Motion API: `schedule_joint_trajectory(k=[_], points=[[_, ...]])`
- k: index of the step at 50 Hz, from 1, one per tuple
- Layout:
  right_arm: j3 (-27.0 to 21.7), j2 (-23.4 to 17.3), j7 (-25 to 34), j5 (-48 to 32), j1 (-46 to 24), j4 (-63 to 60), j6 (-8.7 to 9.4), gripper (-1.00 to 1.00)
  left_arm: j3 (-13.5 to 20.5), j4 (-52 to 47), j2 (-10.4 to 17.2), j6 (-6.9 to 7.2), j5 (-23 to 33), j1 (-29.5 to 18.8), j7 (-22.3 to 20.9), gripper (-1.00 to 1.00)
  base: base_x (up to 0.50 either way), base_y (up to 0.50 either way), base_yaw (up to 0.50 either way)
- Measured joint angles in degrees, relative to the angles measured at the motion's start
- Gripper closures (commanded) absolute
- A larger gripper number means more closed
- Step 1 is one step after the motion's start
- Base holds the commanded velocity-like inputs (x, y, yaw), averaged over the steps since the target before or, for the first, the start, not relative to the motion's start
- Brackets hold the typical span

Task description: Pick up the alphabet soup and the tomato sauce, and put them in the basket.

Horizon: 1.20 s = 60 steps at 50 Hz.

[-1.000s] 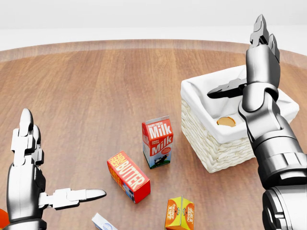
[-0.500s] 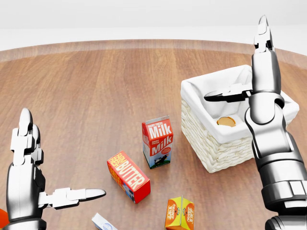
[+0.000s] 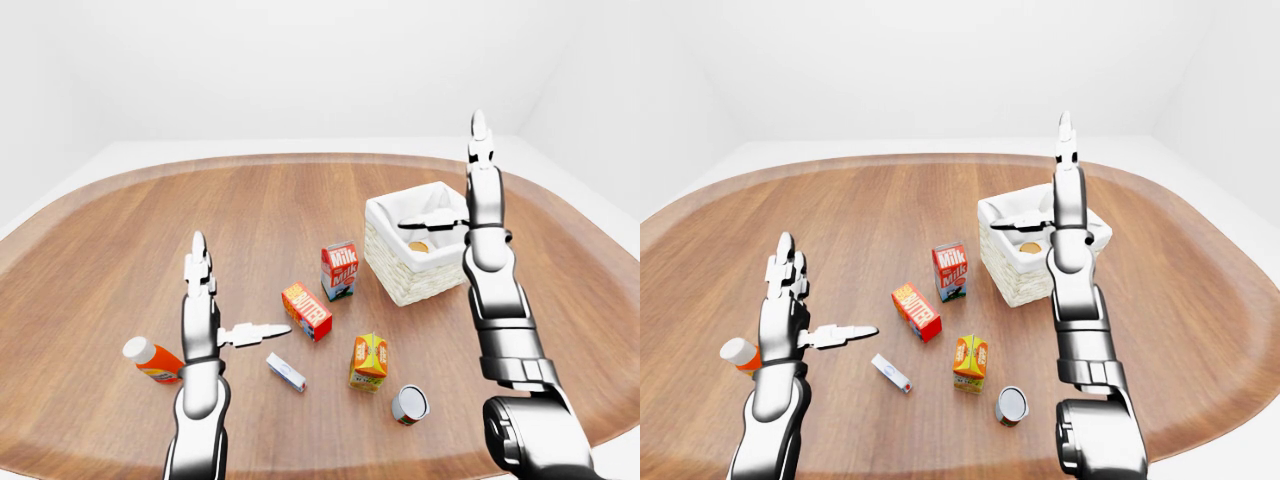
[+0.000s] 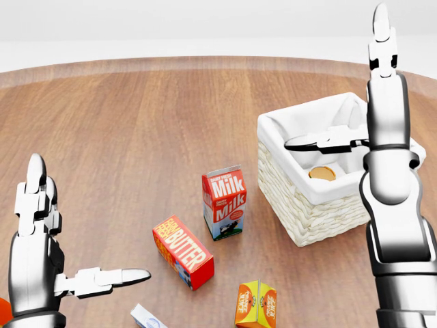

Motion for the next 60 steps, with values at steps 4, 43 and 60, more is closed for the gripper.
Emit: schedule_joint_trajectory(k=[4,43,60], points=[[-0.17,0.51,0.93,0.69,1.8,-3.49,0.0,-1.0,-0.02,0.1,0.0,0.0,0.04,0.05,0.03,-1.0,0.0,0.0,0.0],[-1.19,5.8,7.41,5.44,19.48,-25.91,0.0,-1.0,-0.06,0.02,-0.04,0.0,0.16,0.16,0.09,-1.0,0.0,0.0,0.0],[-1.4,8.24,9.8,7.28,26.7,-33.33,0.0,-1.0,0.01,0.11,-0.01,0.0,0.1,0.06,0.17,-1.0,0.0,0.0,0.0]])
